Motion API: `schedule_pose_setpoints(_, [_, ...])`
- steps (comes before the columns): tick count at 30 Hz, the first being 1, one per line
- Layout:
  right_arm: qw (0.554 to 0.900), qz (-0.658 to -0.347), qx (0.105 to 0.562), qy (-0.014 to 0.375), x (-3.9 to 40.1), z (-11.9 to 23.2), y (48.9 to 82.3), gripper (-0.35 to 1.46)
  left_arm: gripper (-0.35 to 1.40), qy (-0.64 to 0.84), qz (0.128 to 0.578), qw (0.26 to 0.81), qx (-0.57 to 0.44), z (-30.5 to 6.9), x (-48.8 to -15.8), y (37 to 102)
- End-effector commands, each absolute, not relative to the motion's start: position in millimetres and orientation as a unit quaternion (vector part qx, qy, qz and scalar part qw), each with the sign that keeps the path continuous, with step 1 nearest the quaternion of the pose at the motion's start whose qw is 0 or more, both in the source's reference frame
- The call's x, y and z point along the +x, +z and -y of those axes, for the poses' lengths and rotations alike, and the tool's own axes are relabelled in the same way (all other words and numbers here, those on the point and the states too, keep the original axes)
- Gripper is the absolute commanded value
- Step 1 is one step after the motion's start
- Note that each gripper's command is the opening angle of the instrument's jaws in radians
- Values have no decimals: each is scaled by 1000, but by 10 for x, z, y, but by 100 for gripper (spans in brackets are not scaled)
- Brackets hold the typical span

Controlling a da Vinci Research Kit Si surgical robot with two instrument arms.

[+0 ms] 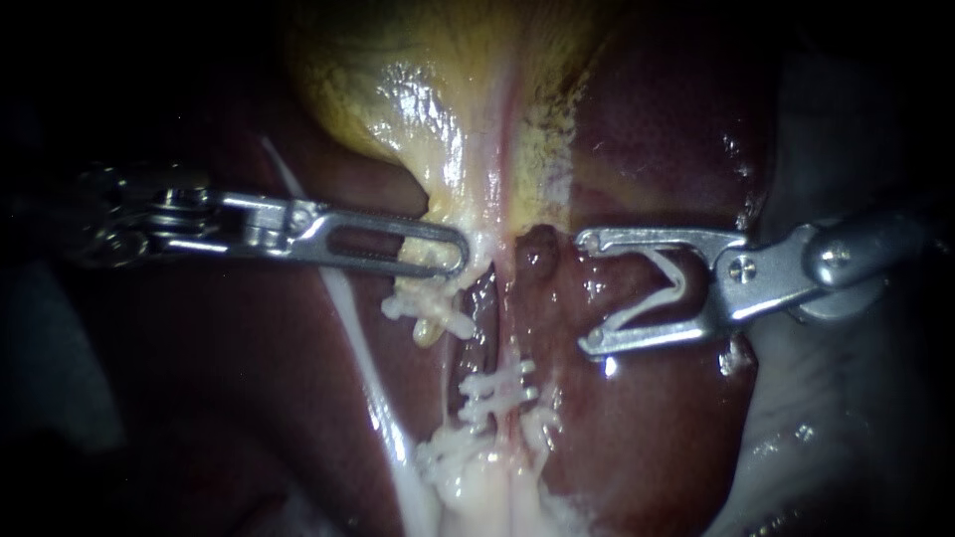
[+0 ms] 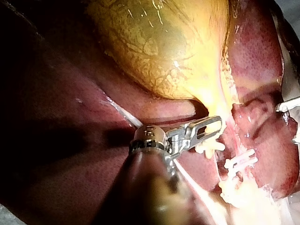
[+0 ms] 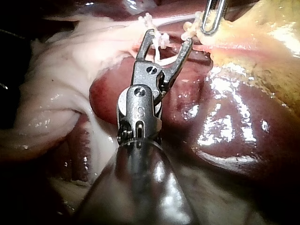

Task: Clipping third clip right tube

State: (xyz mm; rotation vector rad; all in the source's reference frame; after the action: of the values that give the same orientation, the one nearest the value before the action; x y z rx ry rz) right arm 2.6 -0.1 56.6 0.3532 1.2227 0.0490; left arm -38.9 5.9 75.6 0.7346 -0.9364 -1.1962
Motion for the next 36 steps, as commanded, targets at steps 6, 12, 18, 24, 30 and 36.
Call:
schedule_pose_setpoints(6, [804,-570,166,26,26,0,566,49,-35,-528,413,664,332,-59,-373,737])
schedule_pose_setpoints(12, [803,-567,177,44,32,-1,565,50,-35,-530,414,664,328,-65,-342,690])
schedule_pose_setpoints(18, [801,-562,193,69,40,0,564,50,-35,-530,420,663,323,-64,-324,661])
schedule_pose_setpoints(24, [797,-554,217,104,56,3,572,50,-35,-531,421,661,321,-59,-326,656])
schedule_pose_setpoints(30, [793,-542,243,137,79,10,594,50,-35,-532,421,661,320,-57,-327,653])
schedule_pose_setpoints(36, [792,-528,263,160,100,15,624,49,-35,-533,421,661,320,-54,-329,650])
